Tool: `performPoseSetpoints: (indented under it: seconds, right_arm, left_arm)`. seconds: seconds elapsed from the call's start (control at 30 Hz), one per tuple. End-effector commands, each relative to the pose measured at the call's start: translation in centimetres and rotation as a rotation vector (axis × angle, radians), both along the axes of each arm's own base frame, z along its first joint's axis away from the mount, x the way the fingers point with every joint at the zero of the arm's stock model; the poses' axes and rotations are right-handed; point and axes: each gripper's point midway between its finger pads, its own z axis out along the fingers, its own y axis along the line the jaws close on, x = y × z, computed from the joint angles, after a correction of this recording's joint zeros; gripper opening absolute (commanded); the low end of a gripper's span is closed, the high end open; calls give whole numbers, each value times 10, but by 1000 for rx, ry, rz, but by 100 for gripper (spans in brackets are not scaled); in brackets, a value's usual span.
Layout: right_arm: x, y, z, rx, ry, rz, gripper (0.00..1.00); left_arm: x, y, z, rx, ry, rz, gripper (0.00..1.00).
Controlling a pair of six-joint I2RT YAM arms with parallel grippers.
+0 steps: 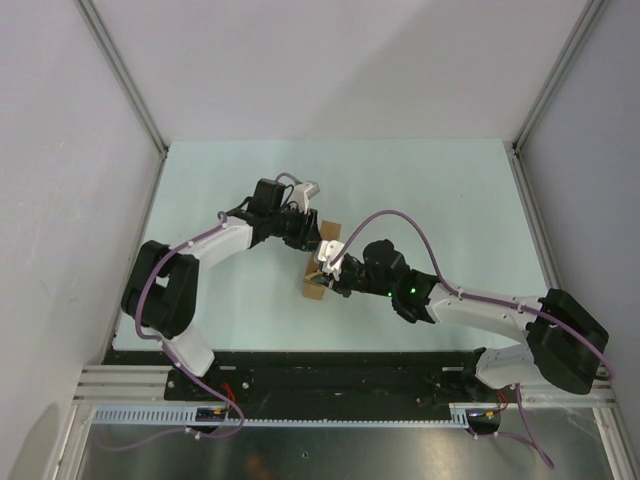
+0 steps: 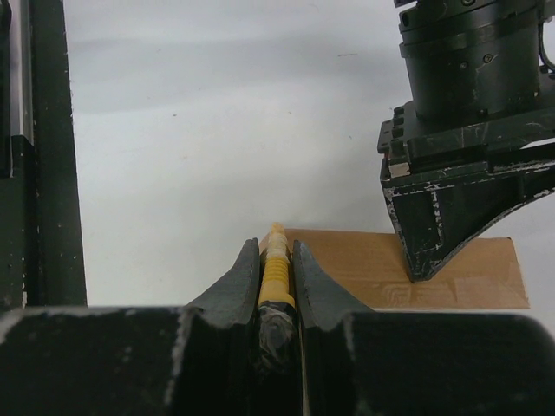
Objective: Unpack the express box
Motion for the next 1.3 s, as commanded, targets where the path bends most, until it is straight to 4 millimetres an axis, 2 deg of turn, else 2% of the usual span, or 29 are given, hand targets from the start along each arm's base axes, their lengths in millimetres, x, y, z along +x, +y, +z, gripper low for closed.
performPoseSetpoints:
  seconds: [0.0,0.1,0.67,1.27]
  right_arm:
    - [-2,3,35,85,-67,18,0]
    - [-3,2,38,91,-68,17,0]
    - [-4,2,14,24,-43,28,0]
    - [0,1,4,-8,-44,16,0]
  left_arm:
    - [-21,18,-43,131,84,-45,41]
    - [-20,18,-43,133,81,-45,40]
    - [-19,21,-46,137,91,-41,40]
    - [-19,20,-48,137,98,-50,39]
